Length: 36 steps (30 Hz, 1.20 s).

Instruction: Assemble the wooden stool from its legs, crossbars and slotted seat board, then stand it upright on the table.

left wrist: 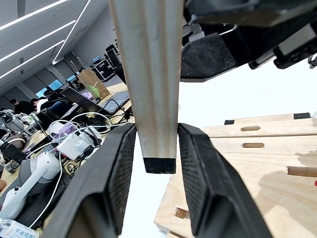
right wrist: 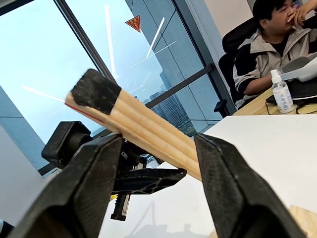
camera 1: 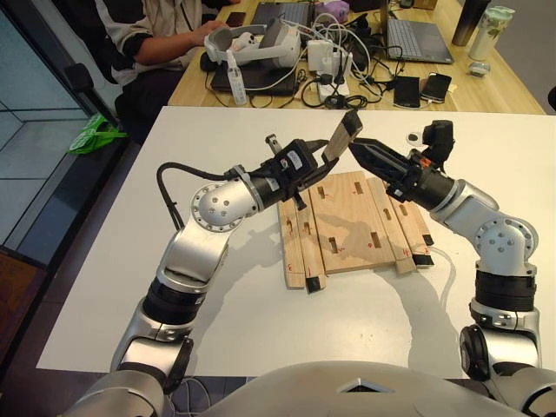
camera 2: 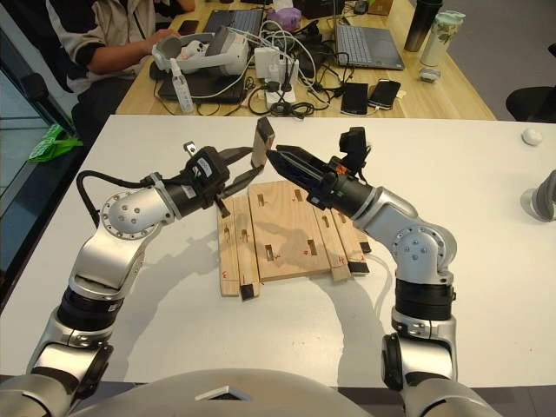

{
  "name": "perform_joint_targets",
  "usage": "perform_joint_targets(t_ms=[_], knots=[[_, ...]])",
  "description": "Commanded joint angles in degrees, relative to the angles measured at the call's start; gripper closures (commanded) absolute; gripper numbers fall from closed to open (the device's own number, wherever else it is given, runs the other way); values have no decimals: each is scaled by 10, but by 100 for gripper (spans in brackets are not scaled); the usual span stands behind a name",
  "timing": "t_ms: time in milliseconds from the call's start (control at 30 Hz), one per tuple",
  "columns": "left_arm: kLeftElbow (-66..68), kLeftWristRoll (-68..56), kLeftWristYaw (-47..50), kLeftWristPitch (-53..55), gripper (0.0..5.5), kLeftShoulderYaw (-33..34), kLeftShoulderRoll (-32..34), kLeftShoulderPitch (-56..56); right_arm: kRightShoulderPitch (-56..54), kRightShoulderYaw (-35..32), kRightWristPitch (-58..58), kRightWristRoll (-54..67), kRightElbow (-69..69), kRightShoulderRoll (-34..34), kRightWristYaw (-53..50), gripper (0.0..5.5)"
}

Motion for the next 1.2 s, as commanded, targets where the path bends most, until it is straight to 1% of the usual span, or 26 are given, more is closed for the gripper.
perform_joint_targets(t_ms=[33,133,300,467,867,1067,1200], knots=[[-2,2,-13,-5,421,-11,0,0,-15,23,-50,-71,-6,-6,-6,282],[-3,2,-13,-4,421,-11,1,1,-5,33,-76,-106,-16,-15,3,282],[-4,5,-9,-4,421,-12,-1,1,5,40,-69,-102,-33,-18,26,282],[0,8,-8,-7,421,-13,-4,-5,8,64,-58,-104,-49,-23,46,282],[0,8,-5,-9,421,-11,-3,-5,7,84,-138,-213,-41,-33,40,282],[2,11,-4,-11,421,-13,-3,-3,10,84,-150,-218,-54,-11,25,282],[3,15,-5,-12,421,-16,-2,0,12,68,-134,-182,-70,9,11,343]])
